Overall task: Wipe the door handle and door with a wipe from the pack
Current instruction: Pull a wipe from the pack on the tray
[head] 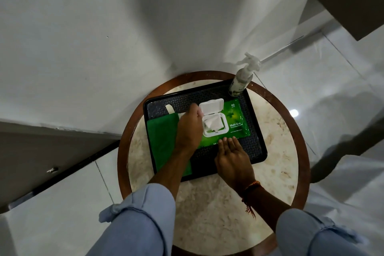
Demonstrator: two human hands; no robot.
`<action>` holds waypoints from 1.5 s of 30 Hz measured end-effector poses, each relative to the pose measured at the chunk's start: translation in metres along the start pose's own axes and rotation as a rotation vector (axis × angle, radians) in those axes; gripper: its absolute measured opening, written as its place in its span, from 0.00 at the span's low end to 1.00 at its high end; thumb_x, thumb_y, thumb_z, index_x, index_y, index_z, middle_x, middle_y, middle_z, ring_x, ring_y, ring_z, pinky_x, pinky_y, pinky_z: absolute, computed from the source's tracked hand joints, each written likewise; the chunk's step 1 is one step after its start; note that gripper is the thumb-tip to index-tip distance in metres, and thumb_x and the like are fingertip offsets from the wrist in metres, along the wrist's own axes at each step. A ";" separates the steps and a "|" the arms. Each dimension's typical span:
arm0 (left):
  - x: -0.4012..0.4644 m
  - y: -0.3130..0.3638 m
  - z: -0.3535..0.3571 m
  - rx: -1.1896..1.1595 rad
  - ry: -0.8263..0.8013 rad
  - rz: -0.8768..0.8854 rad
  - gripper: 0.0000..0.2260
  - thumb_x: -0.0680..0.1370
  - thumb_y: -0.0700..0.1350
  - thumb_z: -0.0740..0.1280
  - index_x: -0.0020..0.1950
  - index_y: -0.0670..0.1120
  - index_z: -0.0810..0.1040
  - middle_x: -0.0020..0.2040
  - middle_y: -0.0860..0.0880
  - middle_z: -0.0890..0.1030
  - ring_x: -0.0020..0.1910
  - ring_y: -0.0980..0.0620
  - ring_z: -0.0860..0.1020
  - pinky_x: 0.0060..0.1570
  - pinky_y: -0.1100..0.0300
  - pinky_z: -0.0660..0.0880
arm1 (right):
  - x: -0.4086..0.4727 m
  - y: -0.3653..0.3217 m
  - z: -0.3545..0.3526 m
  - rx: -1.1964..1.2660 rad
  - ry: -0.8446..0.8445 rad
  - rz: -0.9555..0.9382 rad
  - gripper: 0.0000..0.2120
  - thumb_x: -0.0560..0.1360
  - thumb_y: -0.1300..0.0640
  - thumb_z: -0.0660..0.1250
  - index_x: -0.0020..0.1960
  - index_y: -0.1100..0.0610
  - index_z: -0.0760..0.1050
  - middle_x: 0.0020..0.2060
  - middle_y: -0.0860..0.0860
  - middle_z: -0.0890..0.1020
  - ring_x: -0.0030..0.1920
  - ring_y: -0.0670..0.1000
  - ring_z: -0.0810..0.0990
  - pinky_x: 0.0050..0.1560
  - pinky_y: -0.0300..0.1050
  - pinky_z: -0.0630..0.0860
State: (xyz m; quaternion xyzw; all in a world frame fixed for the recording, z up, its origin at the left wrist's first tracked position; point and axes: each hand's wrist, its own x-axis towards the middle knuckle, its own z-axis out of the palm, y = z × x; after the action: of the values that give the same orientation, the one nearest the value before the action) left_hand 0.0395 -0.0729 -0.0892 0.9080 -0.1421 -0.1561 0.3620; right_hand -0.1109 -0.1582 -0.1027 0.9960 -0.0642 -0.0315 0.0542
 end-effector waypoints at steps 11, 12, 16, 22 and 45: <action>-0.006 -0.001 0.005 0.266 -0.190 0.233 0.14 0.80 0.40 0.67 0.65 0.41 0.79 0.58 0.40 0.73 0.58 0.42 0.74 0.56 0.45 0.79 | -0.003 0.003 0.003 -0.014 0.060 -0.036 0.23 0.75 0.57 0.58 0.58 0.68 0.84 0.54 0.65 0.87 0.57 0.63 0.87 0.64 0.60 0.82; -0.006 -0.001 0.008 0.237 -0.155 0.215 0.11 0.81 0.40 0.67 0.62 0.40 0.81 0.56 0.41 0.74 0.57 0.43 0.74 0.55 0.45 0.79 | -0.004 0.004 0.003 -0.021 0.059 -0.036 0.23 0.76 0.57 0.57 0.59 0.68 0.84 0.55 0.65 0.87 0.57 0.62 0.87 0.64 0.60 0.82; -0.012 -0.003 0.010 -0.057 -0.021 0.144 0.10 0.83 0.43 0.67 0.58 0.38 0.82 0.51 0.45 0.75 0.47 0.50 0.76 0.50 0.54 0.79 | -0.005 0.002 -0.002 -0.017 -0.025 -0.013 0.22 0.77 0.56 0.60 0.61 0.69 0.82 0.57 0.65 0.86 0.59 0.63 0.86 0.64 0.60 0.82; -0.059 -0.021 -0.052 -0.423 0.154 0.000 0.08 0.80 0.45 0.68 0.44 0.42 0.80 0.41 0.44 0.80 0.41 0.49 0.78 0.43 0.53 0.76 | 0.021 -0.021 -0.059 0.273 -0.048 0.223 0.04 0.74 0.60 0.70 0.44 0.60 0.83 0.37 0.59 0.87 0.38 0.61 0.86 0.43 0.52 0.82; -0.271 -0.215 -0.468 -0.732 0.767 -0.152 0.07 0.83 0.41 0.66 0.55 0.42 0.84 0.48 0.45 0.88 0.48 0.48 0.86 0.49 0.54 0.84 | 0.061 -0.473 -0.311 1.669 -0.326 -0.094 0.09 0.80 0.60 0.69 0.58 0.54 0.84 0.54 0.50 0.88 0.55 0.48 0.86 0.60 0.47 0.82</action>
State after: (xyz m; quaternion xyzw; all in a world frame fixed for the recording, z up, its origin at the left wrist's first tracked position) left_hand 0.0047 0.4648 0.1316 0.7219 0.1302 0.1218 0.6687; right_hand 0.0300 0.3321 0.1500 0.6942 -0.0318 -0.1193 -0.7091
